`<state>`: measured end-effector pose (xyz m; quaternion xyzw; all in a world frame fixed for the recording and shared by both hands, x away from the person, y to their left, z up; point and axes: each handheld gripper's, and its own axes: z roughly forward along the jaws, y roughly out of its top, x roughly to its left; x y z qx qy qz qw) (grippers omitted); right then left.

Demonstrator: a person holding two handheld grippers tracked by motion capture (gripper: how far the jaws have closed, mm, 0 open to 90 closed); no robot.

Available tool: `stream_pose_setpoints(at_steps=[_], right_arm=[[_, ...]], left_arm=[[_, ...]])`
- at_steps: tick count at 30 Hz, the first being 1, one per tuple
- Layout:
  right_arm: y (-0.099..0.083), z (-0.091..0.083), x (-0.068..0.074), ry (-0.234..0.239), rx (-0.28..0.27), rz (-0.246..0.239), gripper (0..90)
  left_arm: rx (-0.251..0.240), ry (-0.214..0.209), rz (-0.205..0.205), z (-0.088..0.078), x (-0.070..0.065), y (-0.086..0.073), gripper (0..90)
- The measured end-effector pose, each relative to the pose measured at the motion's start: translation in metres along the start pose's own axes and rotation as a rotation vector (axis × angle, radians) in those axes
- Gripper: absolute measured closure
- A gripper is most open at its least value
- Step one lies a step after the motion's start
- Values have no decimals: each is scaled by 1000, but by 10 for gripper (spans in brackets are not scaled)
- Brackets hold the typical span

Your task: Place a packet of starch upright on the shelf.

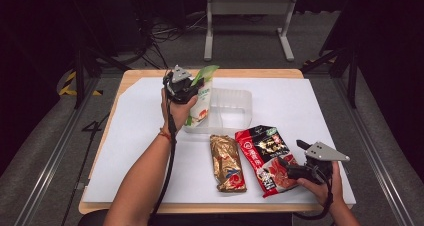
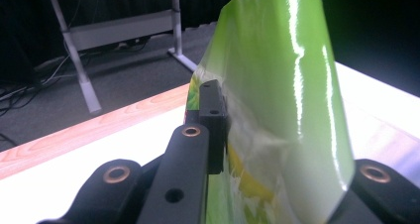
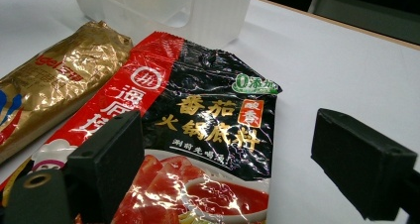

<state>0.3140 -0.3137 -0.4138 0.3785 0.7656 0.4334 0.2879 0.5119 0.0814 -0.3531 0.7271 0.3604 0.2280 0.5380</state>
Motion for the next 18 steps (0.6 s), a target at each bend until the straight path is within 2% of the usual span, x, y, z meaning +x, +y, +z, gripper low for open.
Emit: stream_pose_setpoints(at_steps=[3,8,10,18], right_arm=[[0,0,0,0,-1,-3,137],[0,0,0,0,0,-2,137],[0,0,1,0,1,-4,137],[0,1,1,0,5,-9,137]], left_arm=[[4,-7,21,-6,0,0,846],[18,-23,24,-13,1,-4,839],[27,-24,38,-15,2,-6,841],[27,-54,41,-26,7,-15,842]])
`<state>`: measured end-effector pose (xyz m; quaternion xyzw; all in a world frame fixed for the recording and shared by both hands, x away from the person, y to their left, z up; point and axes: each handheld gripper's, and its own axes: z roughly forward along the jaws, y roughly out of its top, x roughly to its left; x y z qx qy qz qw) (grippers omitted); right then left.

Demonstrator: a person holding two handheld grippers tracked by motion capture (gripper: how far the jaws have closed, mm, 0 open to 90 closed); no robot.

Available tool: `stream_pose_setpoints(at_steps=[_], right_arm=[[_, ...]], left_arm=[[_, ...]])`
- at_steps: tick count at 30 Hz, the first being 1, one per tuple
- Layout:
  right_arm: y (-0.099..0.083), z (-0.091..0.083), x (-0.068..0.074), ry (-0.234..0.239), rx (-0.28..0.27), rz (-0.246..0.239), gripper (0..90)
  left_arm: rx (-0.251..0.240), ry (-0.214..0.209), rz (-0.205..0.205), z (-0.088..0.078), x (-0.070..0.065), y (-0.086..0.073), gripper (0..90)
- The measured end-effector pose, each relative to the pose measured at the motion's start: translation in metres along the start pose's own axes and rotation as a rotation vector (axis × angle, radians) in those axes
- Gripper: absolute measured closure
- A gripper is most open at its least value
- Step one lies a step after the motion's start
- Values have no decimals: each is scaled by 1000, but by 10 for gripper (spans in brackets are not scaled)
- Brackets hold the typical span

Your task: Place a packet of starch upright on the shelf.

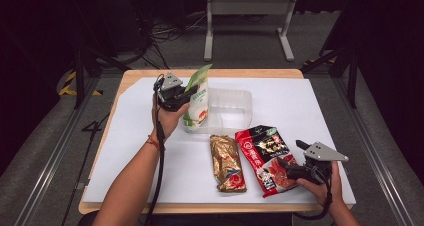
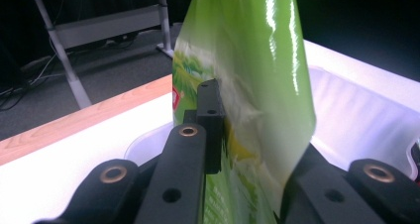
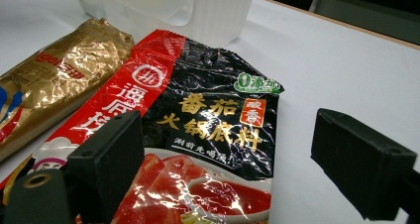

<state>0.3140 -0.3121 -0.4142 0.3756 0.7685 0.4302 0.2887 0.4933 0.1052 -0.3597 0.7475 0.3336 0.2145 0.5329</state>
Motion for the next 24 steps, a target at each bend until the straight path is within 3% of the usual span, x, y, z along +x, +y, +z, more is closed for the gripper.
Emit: stream_pose_setpoints(at_steps=[24], right_arm=[[0,1,1,-2,12,-13,138]], left_arm=[[55,-38,115,-22,-11,-23,781]])
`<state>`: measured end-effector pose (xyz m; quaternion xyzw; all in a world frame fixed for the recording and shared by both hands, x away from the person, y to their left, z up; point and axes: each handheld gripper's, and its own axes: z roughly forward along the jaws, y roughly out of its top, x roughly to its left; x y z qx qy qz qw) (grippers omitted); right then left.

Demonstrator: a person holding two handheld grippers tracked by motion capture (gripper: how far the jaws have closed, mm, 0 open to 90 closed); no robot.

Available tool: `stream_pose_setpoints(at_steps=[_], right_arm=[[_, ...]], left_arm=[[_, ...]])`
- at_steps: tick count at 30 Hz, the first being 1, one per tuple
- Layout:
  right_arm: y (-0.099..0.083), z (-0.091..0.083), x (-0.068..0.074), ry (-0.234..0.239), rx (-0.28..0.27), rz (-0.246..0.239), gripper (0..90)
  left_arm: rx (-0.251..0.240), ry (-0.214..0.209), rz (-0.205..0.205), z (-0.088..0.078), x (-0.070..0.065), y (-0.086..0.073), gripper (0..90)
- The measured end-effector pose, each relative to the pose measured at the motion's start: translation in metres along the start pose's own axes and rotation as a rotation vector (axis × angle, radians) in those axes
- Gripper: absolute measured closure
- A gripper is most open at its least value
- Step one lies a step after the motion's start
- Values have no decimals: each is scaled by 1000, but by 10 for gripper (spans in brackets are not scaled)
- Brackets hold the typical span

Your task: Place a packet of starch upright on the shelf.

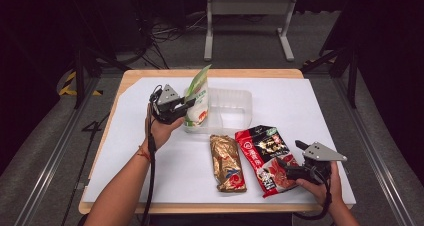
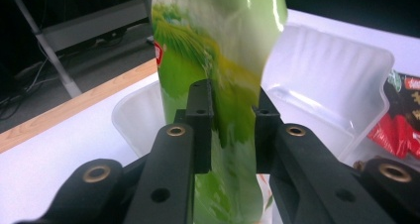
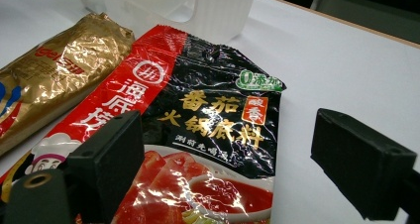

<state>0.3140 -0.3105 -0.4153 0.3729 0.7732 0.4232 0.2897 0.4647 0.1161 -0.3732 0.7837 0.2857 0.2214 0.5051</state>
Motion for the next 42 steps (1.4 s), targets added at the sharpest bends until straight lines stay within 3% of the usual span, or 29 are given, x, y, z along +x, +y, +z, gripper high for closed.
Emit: stream_pose_setpoints(at_steps=[14,25,27,32,42], right_arm=[[0,1,1,-1,7,-7,138],[0,0,1,0,4,-11,138],[0,0,1,-2,4,-9,138],[1,0,1,-4,6,-16,138],[1,-1,1,-6,3,-20,138]], left_arm=[[19,-35,8,-24,-3,-18,733],[37,-112,36,-46,-20,-33,681],[70,-116,57,-46,-27,-38,640],[111,-146,54,-40,-38,-47,525],[176,-244,-6,-17,-53,-55,389]])
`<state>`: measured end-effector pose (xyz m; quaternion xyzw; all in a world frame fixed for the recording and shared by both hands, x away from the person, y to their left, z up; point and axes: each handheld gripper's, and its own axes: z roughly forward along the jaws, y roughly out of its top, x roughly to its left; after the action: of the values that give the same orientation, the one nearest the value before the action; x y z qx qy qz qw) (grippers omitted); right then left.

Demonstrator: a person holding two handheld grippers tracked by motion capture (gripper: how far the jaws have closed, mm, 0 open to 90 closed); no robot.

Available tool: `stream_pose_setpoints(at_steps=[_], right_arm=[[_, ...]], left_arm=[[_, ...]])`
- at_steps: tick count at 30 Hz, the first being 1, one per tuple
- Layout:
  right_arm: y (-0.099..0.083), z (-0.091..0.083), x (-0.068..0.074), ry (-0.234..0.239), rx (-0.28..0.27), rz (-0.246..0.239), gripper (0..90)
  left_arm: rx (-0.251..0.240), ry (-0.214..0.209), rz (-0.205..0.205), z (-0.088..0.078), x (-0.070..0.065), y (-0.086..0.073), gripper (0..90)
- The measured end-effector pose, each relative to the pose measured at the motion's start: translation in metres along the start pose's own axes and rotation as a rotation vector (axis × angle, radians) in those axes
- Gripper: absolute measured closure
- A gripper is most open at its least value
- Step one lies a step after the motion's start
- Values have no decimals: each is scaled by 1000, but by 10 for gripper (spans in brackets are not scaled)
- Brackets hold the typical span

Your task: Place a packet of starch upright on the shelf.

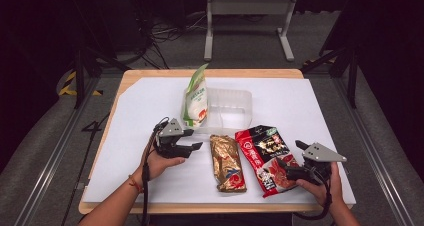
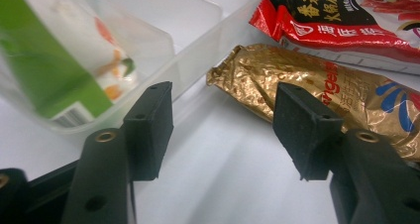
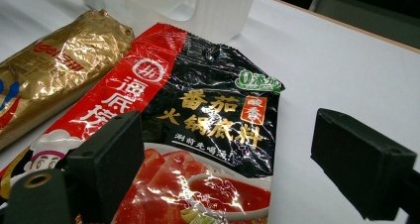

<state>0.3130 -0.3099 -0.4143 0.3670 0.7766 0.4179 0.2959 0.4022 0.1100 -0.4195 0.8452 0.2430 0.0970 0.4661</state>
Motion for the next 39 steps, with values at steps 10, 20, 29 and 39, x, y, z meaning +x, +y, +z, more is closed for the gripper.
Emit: stream_pose_setpoints(at_steps=[10,20,29,39], right_arm=[[0,1,1,2,1,-6,138],[0,2,2,0,10,-19,138],[0,3,2,1,15,-20,138],[-1,2,2,1,17,-19,138]], left_arm=[[57,-67,-18,24,-5,0,324],[119,-142,-107,52,-9,6,194],[159,-156,-175,66,-3,7,128],[157,-219,-240,79,2,15,117]])
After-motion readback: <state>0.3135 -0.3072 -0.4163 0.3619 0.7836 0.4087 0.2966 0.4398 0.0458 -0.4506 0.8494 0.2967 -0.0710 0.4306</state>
